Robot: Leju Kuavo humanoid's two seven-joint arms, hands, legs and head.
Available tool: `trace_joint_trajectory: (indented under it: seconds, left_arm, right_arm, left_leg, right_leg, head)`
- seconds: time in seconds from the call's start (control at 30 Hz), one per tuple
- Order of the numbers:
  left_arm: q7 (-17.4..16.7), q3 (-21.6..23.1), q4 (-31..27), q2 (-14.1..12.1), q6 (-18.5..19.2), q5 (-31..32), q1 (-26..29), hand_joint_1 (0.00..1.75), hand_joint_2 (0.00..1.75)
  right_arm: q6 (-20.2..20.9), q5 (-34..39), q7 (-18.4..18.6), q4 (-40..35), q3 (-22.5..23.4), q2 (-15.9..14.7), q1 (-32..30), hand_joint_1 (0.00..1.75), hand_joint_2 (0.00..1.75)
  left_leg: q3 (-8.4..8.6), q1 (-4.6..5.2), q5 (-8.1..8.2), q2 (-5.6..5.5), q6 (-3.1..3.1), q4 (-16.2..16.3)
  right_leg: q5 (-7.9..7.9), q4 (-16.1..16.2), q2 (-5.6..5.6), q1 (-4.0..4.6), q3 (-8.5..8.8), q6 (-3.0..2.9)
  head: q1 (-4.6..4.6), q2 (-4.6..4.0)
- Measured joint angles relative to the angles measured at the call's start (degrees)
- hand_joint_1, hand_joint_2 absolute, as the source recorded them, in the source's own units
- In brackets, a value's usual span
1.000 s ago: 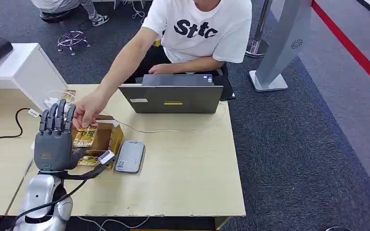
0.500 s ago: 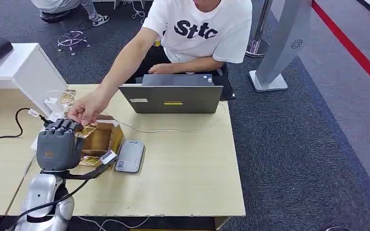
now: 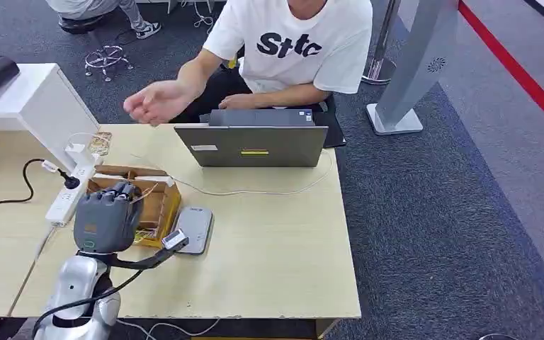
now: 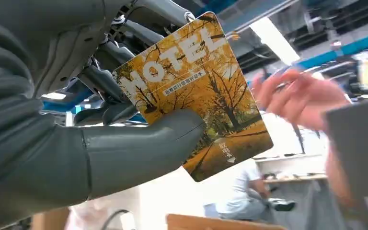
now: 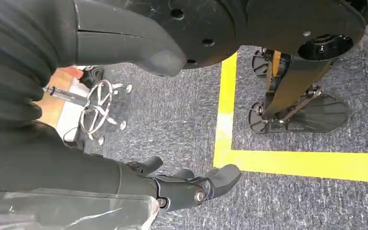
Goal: Pass the card to the sensor for recognition and then transmit it.
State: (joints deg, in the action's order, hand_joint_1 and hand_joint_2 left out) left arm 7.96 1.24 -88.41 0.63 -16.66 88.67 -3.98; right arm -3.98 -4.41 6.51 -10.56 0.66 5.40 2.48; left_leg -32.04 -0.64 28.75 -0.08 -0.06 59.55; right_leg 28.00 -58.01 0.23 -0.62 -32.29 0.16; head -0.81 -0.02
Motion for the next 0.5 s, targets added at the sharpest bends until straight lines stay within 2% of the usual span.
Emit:
trace_joint_trajectory:
  seconds: [0.3, 0.5]
  left_arm:
    - [0.07, 6.26, 5.54, -0.50, 1.27, -0.07, -0.05, 1.75, 1.75]
    - [0.20, 8.27, 9.07, -1.27, 1.27, -0.09, -0.15, 1.75, 1.75]
  right_arm:
    - [0.22, -0.92, -0.15, 0.00, 0.02, 0.00, 0.00, 0.00, 1.75]
    - [0.66, -1.03, -0.15, 0.00, 0.02, 0.00, -0.01, 0.00, 1.75]
  left_leg:
    - [0.00, 0.00, 0.00, 0.01, 0.00, 0.00]
    - [0.00, 0.00, 0.00, 0.01, 0.00, 0.00]
  right_leg:
    - [0.00, 0.01, 0.01, 0.00, -0.01, 0.00]
    - [0.00, 0.00, 0.01, 0.00, -0.01, 0.00]
  head:
    - [0.00, 0.00]
    - [0.00, 0.00]
